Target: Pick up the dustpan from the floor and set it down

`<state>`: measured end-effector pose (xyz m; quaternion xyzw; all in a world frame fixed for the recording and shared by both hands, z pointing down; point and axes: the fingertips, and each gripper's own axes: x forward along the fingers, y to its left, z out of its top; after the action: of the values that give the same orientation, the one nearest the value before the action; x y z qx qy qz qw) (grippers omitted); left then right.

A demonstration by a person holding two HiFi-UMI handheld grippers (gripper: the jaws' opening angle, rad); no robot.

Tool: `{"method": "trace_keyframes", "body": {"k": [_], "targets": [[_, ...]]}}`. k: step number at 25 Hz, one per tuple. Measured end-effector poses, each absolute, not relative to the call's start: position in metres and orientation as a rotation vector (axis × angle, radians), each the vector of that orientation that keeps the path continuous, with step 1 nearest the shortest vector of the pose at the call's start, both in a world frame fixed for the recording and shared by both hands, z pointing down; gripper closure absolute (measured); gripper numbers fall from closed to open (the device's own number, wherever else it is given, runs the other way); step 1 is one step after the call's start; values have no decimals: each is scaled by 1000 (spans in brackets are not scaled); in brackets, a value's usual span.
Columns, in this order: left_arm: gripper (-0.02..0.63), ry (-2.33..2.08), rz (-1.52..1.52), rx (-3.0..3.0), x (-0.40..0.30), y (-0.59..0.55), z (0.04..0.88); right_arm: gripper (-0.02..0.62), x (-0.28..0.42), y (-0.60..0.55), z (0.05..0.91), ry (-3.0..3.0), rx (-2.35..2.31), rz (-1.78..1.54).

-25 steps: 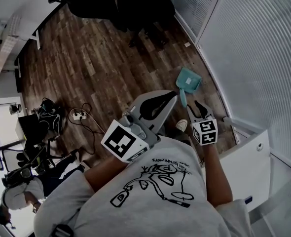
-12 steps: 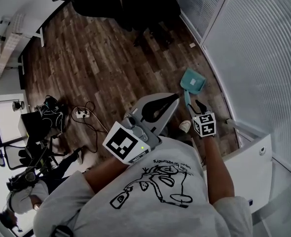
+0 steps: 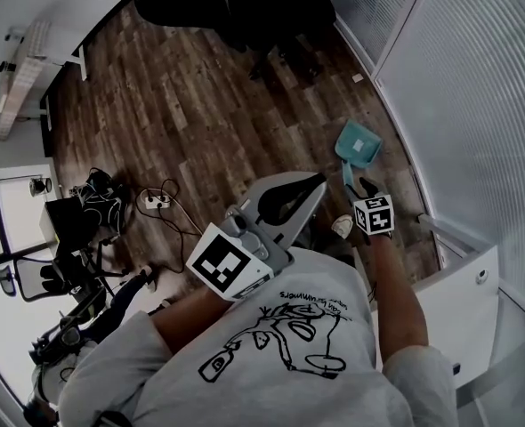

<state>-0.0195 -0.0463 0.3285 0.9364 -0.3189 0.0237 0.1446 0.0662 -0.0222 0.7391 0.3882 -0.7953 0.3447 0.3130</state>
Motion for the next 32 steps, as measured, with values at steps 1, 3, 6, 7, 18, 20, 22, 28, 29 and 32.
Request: {"method": "trace_keyframes", "body": {"k": [1, 3, 6, 7, 18, 20, 22, 28, 29, 32], "targets": [[604, -919, 71, 2697, -20, -45, 328, 436, 66, -21, 742, -2088, 1020, 923], [604, -920, 76, 2694, -21, -45, 331, 427, 66, -21, 753, -2069, 1012, 964], [604, -926, 81, 2687, -21, -46, 338, 416, 67, -21, 772, -2049, 998, 1036], [604, -928, 84, 2685, -21, -46, 340, 413, 66, -22, 776, -2046, 993, 1051], [604, -955, 119, 2657, -35, -39, 346, 407, 58, -18, 806, -2025, 962, 1156], [604, -956, 125, 2651, -38, -37, 345, 407, 55, -17, 808, -2021, 951, 1172], [604, -953, 128, 2648, -40, -35, 346, 414, 54, -16, 810, -2019, 945, 1173], [604, -944, 133, 2648, -41, -32, 349, 489, 60, -19, 811, -2031, 1001, 1196], [604, -943, 132, 2648, -41, -32, 349, 489, 60, -18, 811, -2032, 1002, 1186], [604, -939, 123, 2651, -42, -30, 346, 489, 60, -16, 806, -2043, 1019, 1175]]}}
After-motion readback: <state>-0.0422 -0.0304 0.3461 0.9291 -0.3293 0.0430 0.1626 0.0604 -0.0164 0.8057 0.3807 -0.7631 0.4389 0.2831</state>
